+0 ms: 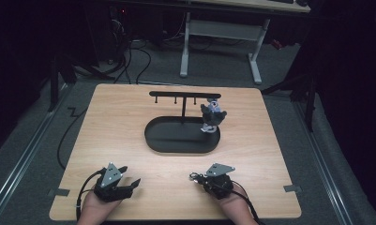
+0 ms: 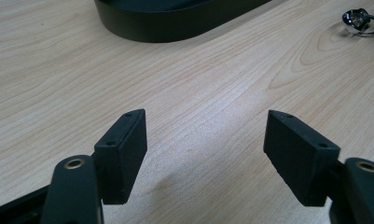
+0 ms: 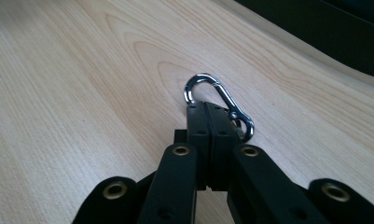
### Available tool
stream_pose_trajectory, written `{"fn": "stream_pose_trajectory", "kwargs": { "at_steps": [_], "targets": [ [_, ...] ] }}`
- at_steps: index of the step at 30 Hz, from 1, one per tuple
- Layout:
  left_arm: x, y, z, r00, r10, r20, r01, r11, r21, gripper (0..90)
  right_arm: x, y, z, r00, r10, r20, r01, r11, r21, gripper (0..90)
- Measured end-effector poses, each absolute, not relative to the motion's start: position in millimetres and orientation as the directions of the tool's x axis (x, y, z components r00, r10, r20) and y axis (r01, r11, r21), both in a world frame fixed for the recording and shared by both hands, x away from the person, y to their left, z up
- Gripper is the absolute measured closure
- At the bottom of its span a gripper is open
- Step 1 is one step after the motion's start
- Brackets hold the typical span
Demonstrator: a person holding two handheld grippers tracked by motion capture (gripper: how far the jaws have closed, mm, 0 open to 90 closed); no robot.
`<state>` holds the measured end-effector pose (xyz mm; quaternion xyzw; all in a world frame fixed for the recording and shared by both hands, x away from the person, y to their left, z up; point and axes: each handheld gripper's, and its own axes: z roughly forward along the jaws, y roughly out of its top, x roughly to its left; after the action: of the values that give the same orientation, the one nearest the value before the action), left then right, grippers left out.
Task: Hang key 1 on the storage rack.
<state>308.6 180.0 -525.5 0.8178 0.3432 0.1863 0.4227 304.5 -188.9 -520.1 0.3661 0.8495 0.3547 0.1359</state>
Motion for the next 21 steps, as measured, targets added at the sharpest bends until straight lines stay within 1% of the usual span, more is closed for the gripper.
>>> {"fn": "stream_pose_trajectory", "kwargs": {
  "at_steps": [6,14,21],
  "targets": [
    [308.5,177.2,-526.1,0.701,0.713,0.018,0.402,-0.416,0.816,30.8,309.8,-198.0,-522.9,-0.673,0.740,0.008,0.533,0.478,0.698,89.8],
    [308.3,178.3,-526.0,0.700,0.714,0.017,0.404,-0.415,0.815,30.8,322.3,-215.7,-523.1,-0.626,0.780,-0.022,0.545,0.457,0.703,87.0],
    [308.9,177.2,-525.8,0.702,0.712,0.017,0.402,-0.415,0.816,30.8,318.9,-220.2,-517.5,-0.615,0.789,-0.015,0.544,0.438,0.716,87.1]
  ]
}}
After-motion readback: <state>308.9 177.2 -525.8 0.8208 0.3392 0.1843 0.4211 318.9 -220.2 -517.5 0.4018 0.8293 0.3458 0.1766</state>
